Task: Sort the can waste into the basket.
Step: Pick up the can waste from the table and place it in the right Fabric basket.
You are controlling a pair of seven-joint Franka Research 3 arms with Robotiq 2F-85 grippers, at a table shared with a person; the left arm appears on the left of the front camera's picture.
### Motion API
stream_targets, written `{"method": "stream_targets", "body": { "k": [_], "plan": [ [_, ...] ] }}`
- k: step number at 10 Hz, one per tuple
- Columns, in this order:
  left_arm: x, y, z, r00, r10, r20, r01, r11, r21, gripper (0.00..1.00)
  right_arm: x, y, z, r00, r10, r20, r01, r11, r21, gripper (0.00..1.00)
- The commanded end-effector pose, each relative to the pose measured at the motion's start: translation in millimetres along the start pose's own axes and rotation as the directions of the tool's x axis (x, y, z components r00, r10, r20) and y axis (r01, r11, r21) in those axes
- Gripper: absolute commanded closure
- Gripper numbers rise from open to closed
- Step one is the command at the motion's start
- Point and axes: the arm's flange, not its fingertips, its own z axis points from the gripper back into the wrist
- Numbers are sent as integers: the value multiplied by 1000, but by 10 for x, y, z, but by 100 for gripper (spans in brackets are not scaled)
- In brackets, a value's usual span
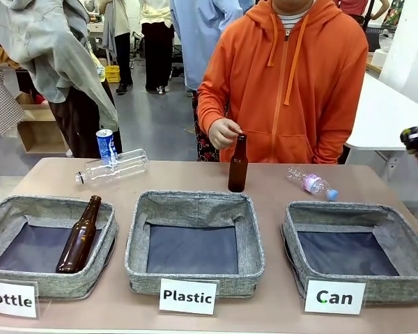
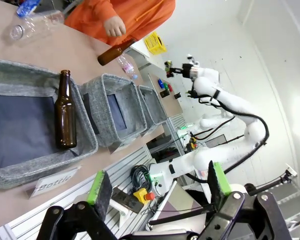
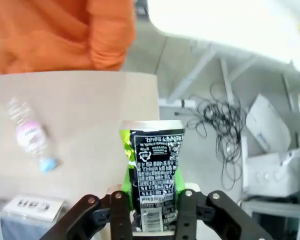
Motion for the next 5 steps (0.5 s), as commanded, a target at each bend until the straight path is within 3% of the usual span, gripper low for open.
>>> {"method": "stream_targets", "body": {
  "k": [1, 3, 5],
  "plan": [
    [5, -30, -15, 1000, 11, 14, -11, 1000, -21, 0, -312, 57, 510, 986, 158, 59, -165, 977, 134, 100],
    [5, -30, -15, 1000, 11, 14, -11, 1000, -21, 0, -526, 285, 814, 932, 355, 80, -363, 898, 249, 100],
    [5, -30, -15, 1000, 11, 14, -11, 1000, -21, 0, -763, 552, 902, 822, 553, 135, -561, 750, 349, 100]
  ]
}}
